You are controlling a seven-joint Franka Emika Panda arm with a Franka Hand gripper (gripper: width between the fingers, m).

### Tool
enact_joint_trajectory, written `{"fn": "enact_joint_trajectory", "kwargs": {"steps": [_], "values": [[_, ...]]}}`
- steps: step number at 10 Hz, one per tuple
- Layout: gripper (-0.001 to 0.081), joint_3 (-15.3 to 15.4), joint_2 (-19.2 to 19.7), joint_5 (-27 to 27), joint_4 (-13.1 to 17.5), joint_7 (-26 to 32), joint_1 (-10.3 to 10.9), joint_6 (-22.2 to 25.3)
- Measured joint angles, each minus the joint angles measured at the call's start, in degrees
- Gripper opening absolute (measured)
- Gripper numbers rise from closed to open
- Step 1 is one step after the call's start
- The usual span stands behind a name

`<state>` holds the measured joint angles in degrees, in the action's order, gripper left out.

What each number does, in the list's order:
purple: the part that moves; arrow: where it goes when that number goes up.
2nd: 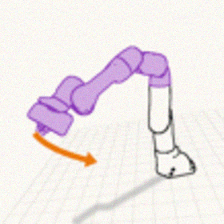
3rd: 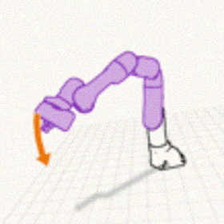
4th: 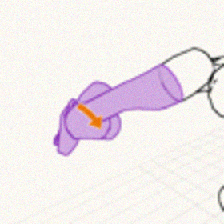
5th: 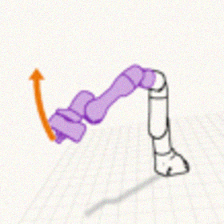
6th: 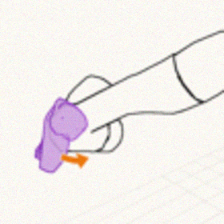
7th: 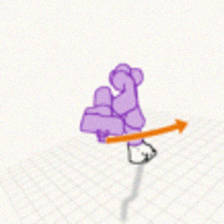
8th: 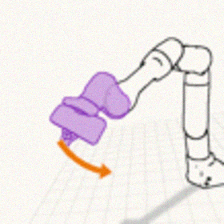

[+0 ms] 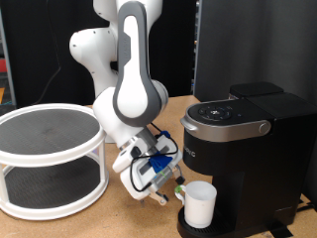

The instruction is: Make a cup of coffee with the keurig machine

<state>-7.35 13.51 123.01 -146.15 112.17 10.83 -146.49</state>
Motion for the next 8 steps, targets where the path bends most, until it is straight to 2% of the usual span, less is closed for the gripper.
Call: {"fn": "enact_joint_trajectory", "kwargs": {"steps": [1, 2, 5, 7, 8], "values": [[0.0751, -0.25, -1.57, -2.34, -1.19, -1.69, -0.37, -0.44], [0.0796, -0.61, -3.51, -5.68, -2.56, -4.19, -1.0, -0.11], [0.0806, -2.56, -9.9, -20.2, -6.65, -13.62, -3.34, 2.72], [0.0808, -4.08, -14.3, -24.25, -9.56, -14.6, -4.96, 5.41], [0.0808, -3.96, -14.07, -24.25, -9.52, -14.64, -4.93, 5.08]]}}
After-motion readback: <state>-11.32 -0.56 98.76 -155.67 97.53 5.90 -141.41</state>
